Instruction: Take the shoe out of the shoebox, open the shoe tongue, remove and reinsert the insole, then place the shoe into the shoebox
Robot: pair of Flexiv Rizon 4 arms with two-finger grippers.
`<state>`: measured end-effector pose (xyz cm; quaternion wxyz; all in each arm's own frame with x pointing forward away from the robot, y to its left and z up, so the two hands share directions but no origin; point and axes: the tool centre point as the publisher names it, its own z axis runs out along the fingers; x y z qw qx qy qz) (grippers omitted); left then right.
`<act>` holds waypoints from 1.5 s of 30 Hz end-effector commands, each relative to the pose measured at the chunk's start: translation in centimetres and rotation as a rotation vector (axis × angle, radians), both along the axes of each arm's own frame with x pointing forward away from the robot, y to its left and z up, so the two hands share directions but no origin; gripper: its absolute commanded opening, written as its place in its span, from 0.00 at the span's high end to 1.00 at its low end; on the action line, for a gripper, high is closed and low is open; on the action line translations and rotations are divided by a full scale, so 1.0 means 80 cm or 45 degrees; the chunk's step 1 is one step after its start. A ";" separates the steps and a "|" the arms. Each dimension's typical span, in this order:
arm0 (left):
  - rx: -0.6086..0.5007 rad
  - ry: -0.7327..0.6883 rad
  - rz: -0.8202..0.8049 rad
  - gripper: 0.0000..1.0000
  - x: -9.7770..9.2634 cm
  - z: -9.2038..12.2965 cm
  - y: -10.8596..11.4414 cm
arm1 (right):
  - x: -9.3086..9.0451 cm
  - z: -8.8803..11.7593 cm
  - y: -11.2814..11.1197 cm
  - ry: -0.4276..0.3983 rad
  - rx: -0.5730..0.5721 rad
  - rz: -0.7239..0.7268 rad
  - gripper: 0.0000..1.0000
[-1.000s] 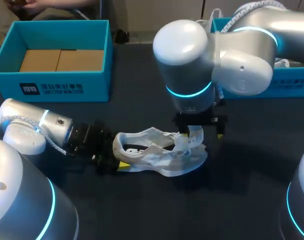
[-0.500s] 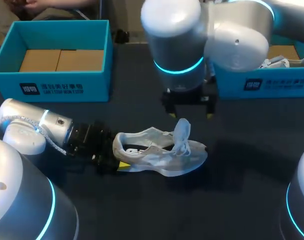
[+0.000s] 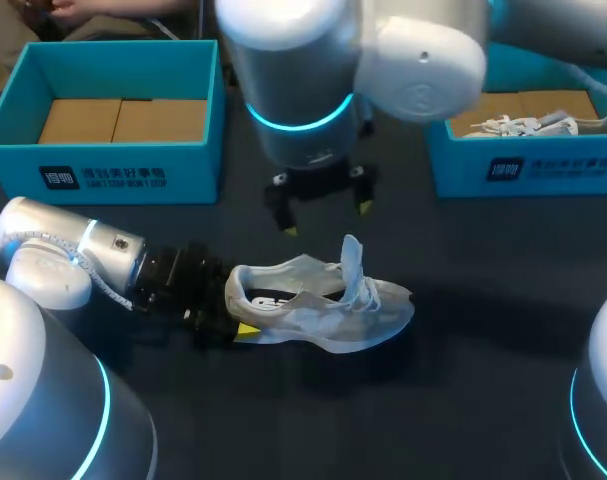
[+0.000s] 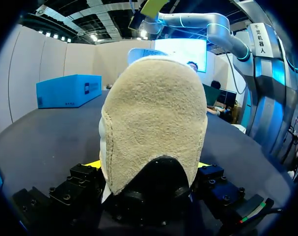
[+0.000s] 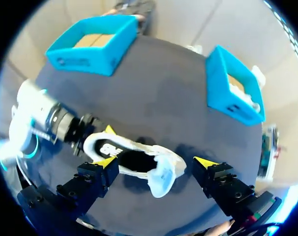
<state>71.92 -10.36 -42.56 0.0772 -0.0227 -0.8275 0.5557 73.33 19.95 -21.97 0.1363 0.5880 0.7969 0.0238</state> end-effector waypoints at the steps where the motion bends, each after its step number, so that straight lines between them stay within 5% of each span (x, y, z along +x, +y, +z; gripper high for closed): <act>1: 0.003 0.001 -0.003 1.00 -0.001 -0.001 0.000 | 0.001 -0.011 0.036 0.125 -0.158 0.755 0.00; 17: 0.003 0.001 -0.003 1.00 -0.001 -0.001 0.000 | -0.022 -0.012 0.051 0.181 -0.044 1.342 0.03; 19: 0.003 0.001 -0.003 1.00 -0.001 -0.001 0.000 | -0.024 -0.015 0.052 0.209 -0.059 1.389 0.22; 21: 0.003 0.001 -0.003 1.00 -0.001 -0.001 0.000 | -0.025 -0.017 0.052 0.225 -0.057 1.415 0.56; 25: 0.003 0.001 -0.003 1.00 -0.001 -0.001 0.000 | -0.025 -0.023 0.049 0.252 -0.071 1.431 0.85; 26: 0.003 0.001 -0.003 1.00 -0.001 -0.001 0.000 | -0.025 -0.024 0.049 0.254 -0.072 1.431 0.99; 45: 0.003 0.001 -0.003 1.00 -0.001 -0.001 0.000 | -0.036 -0.039 0.054 0.232 -0.062 1.332 1.00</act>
